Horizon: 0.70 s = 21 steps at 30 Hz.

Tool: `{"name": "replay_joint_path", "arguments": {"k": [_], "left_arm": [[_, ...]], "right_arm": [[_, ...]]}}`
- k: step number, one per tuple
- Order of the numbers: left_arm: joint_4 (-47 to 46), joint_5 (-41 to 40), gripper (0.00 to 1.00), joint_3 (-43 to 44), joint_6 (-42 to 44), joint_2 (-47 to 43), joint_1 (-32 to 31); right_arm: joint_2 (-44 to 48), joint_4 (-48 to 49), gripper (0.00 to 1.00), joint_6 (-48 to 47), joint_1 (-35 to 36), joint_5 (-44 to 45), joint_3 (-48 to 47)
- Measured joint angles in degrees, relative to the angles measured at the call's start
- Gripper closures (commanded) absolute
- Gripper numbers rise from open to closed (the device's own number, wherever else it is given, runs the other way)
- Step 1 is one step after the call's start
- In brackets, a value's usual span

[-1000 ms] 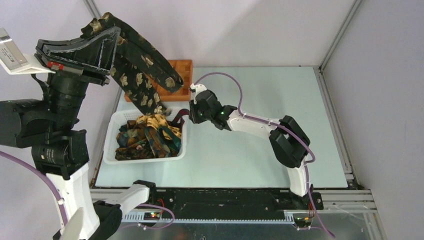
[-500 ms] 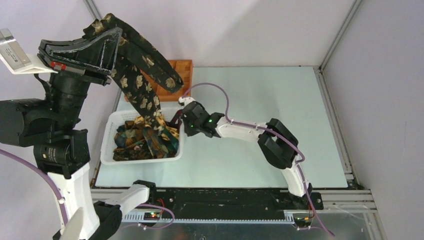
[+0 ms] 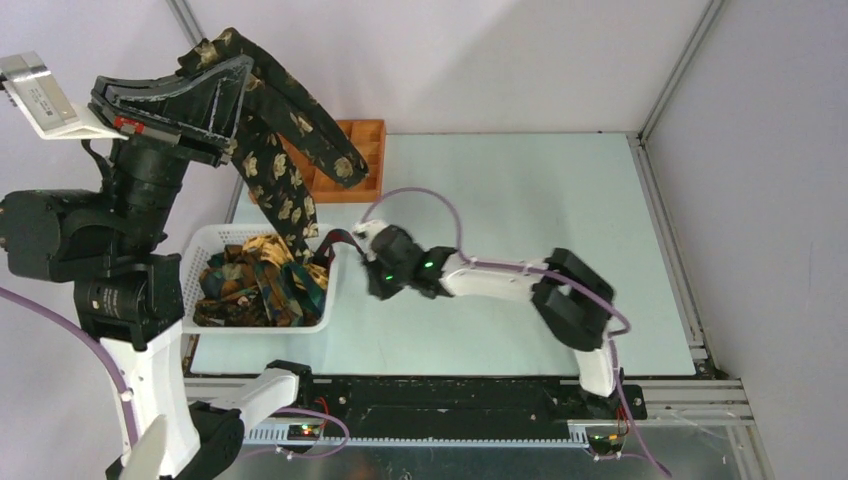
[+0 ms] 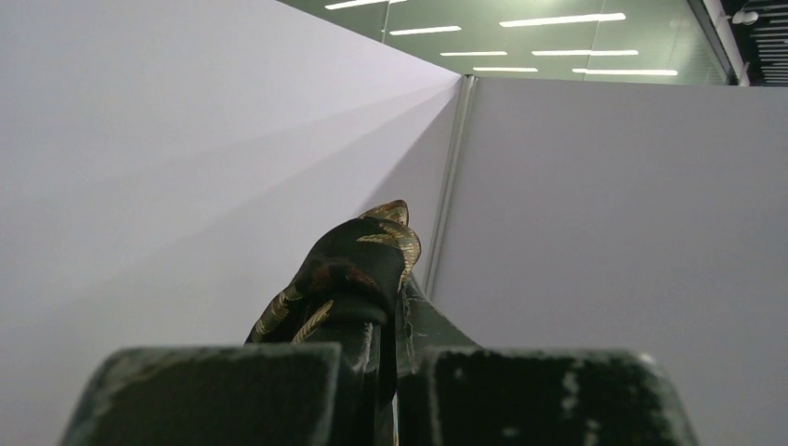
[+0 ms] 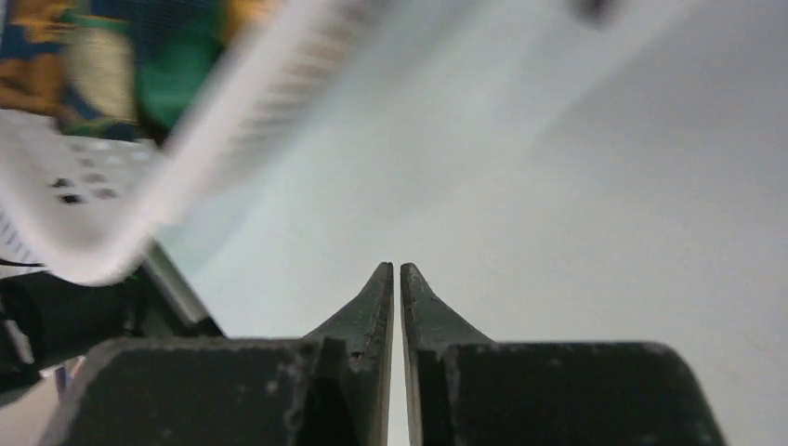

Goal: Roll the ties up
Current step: Move the bin to the center of the board, then place the tie at the center of the board.

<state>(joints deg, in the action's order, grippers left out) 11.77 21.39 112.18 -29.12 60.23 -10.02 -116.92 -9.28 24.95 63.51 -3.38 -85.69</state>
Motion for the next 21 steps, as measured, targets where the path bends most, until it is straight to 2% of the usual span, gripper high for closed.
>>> {"name": "replay_joint_path", "arguments": {"k": [2,5,8,12,16,21], "left_arm": [[0.66,0.00,1.00,0.17,0.00,0.50,0.00],[1.90,0.11,1.00,1.92,-0.42,2.54,0.00],[1.92,1.55,1.00,2.27,-2.25,5.09,0.04],[0.72,4.33,1.00,2.27,-5.57,10.71,-1.27],[1.20,4.90,1.00,2.73,-6.54,18.60,-6.78],[6.45,5.95,1.00,7.32,-6.43,32.41,-16.48]], "right_arm": [[5.57,1.05,0.86,1.64,-3.58,0.44,7.39],[16.55,1.70,0.74,3.56,-12.07,2.97,18.47],[26.45,0.92,0.65,4.04,-17.99,7.19,23.87],[39.36,-0.66,0.61,3.96,-20.79,10.93,28.28],[50.86,-3.56,0.59,4.17,-25.38,13.62,31.65],[63.04,-8.94,0.55,4.83,-34.95,16.96,33.99]]}}
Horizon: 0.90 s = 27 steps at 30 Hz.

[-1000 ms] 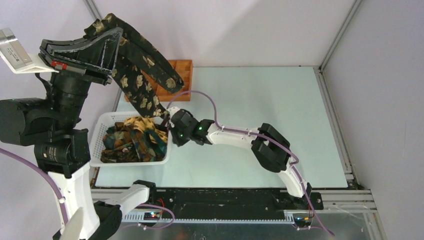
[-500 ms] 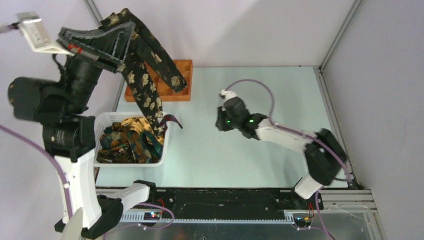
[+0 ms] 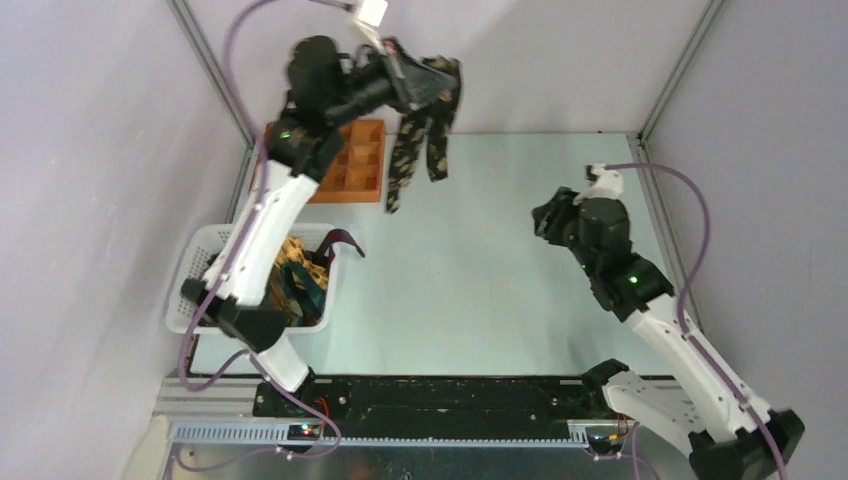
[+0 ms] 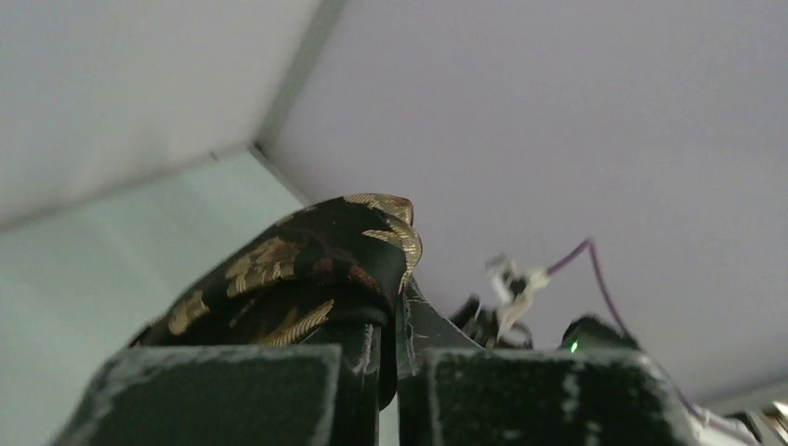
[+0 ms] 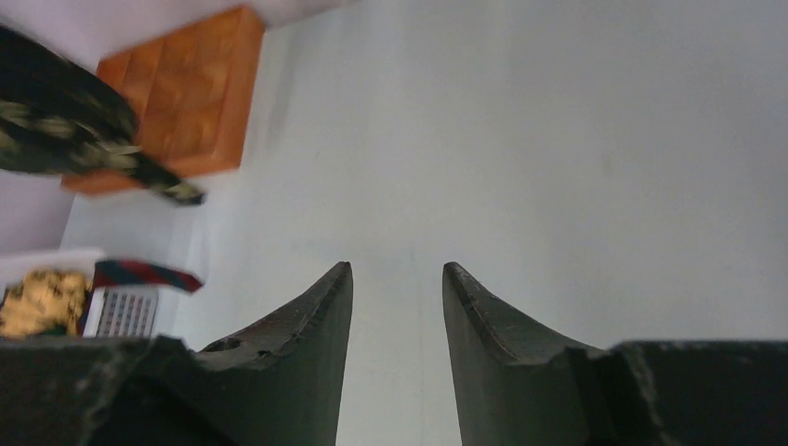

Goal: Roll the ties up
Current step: Place the tie at the center of the board.

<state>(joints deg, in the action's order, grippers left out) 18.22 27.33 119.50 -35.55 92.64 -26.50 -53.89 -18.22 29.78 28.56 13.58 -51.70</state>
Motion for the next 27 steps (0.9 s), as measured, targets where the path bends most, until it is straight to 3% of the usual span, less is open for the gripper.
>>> {"name": "replay_joint_path", "arguments": {"k": [5,10,13,17,24,27], "left_arm": [[2.86,6.25,1.00,-2.25,-0.02,5.44,-5.70],[-0.59,13.81,1.00,-23.85,0.33,-2.60,-6.45],[2.45,15.06,0.99,-34.77,4.11,-6.69,-6.32],[12.17,10.91,0.94,-42.32,11.78,-5.42,-6.71],[23.93,0.83,0.88,-46.99,20.68,5.73,-8.09],[27.58,-1.95,0.81,-48.52,22.14,5.35,-8.44]], "right_arm": [[6.51,-3.85,0.53,0.28,-8.04,0.20,0.35],[7.41,-5.81,0.48,0.44,-12.63,-1.20,0.52],[6.08,-6.05,0.46,0.92,-13.49,-2.84,1.70],[3.69,-6.03,0.44,1.77,-13.66,-5.05,4.09],[0.17,-5.79,0.38,2.21,-13.68,-8.20,5.60],[-1.53,-5.07,0.30,2.12,-13.68,-9.77,5.60]]}}
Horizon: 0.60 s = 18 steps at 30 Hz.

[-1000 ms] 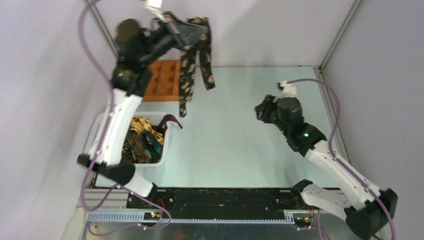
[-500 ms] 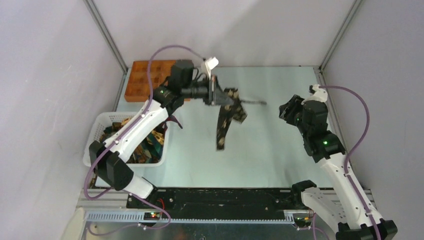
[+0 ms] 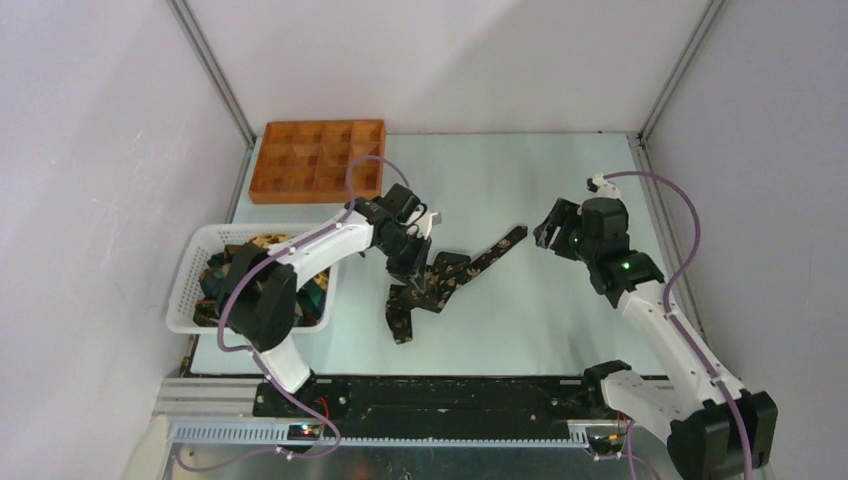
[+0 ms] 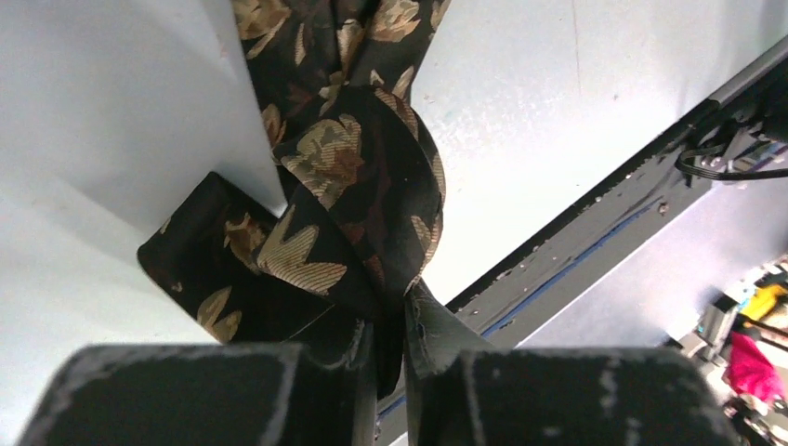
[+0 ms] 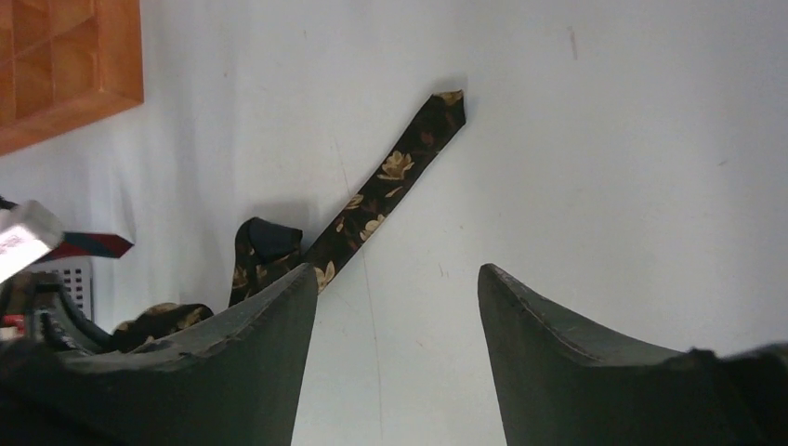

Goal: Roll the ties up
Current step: Place the tie at the center of the board.

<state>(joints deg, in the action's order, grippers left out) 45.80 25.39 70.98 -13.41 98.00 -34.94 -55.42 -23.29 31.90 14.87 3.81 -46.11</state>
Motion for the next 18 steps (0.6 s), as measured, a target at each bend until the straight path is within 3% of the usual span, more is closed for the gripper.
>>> {"name": "replay_joint_path", "arguments": {"k": [7,13,18], "left_arm": [[2.71,-5.25,0.76,-1.25,1.97,-6.03,-0.04],[2.58,-6.88,0.76,-6.45,1.92,-7.78,-0.04],[2.40,-7.78,0.75,-8.66,1.90,-7.91,-0.04]], "right_arm": [[-13.57,3.72,0.33,-1.29,4.68,-6.54,-0.81],[-30.16,8.59,0.37,-3.91,12.76,-12.98,-6.71],[-38.42,12.39,0.36,-4.37,14.80,-15.32,-12.83]]}}
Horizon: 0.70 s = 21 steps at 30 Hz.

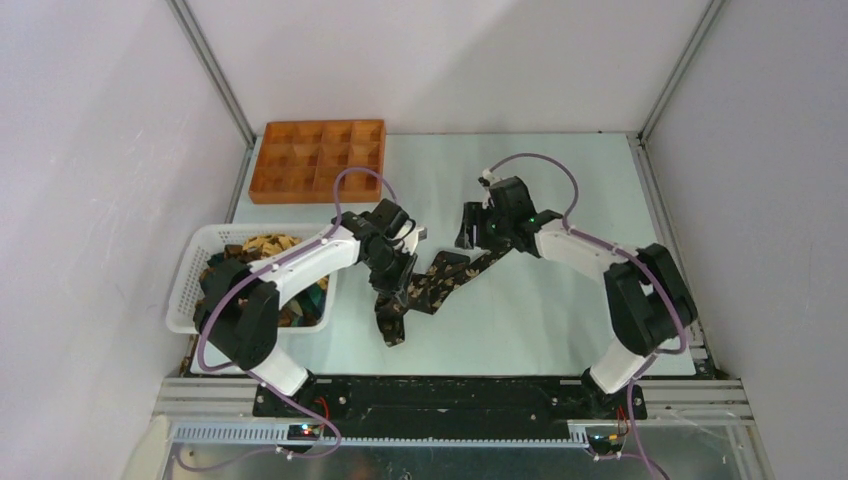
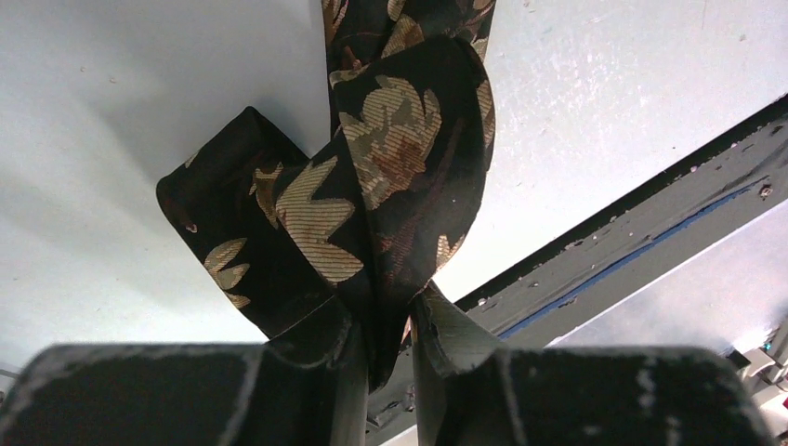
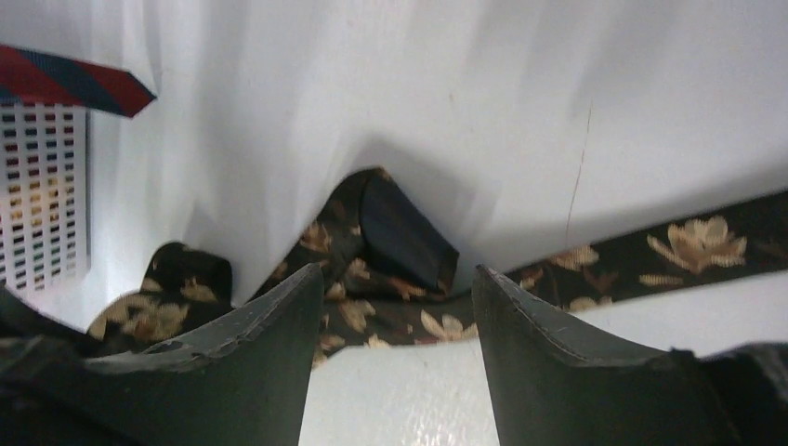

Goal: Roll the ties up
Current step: Flatten out the tie at the center of the board.

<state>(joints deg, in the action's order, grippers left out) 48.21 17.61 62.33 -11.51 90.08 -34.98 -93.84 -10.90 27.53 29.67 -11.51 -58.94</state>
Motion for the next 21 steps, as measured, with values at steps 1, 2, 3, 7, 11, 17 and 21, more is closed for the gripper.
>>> {"name": "replay_joint_path", "arguments": {"k": [1,2,3,7,11,17,21], "left_arm": [[-0.09,-0.15,0.75,0.00,0.00,-0.13,0.00],[-0.20,-0.28,0.75,0.00,0.00,-0.28,0.00],[-0.28,-0.52,0.75,0.00,0.00,-0.52,0.00],[-0.35,-0.96,0.75,0.00,0.00,-1.42,0.00],[-0.46,-1.25,0.74,0.00,0.00,-2.03,0.00],[-0.50,-2.29,0.72,0.00,0.00,-2.03,0.00],[-0.50,-2.64,0.70,0.00,-0.02,-2.03,0.00]], "right_arm": [[-1.49,0.37,0.35,-0.02,-0.02,-0.09,-1.31],[-2.95,0.63,0.34,-0.02,-0.07,-0.13,-2.47],[-4.28,0.81,0.34,-0.07,-0.09,0.02,-3.43],[-9.14,0.83,0.33,-0.42,-0.17,0.33,-5.88],[-12.72,0.66,0.36,-0.83,-0.28,-0.15,-6.84],[-15.34,0.59,0.59,-0.83,-0.28,-2.97,-7.10],[-15.65,0.61,0.98,-0.92,-0.28,-5.35,-7.39]]}}
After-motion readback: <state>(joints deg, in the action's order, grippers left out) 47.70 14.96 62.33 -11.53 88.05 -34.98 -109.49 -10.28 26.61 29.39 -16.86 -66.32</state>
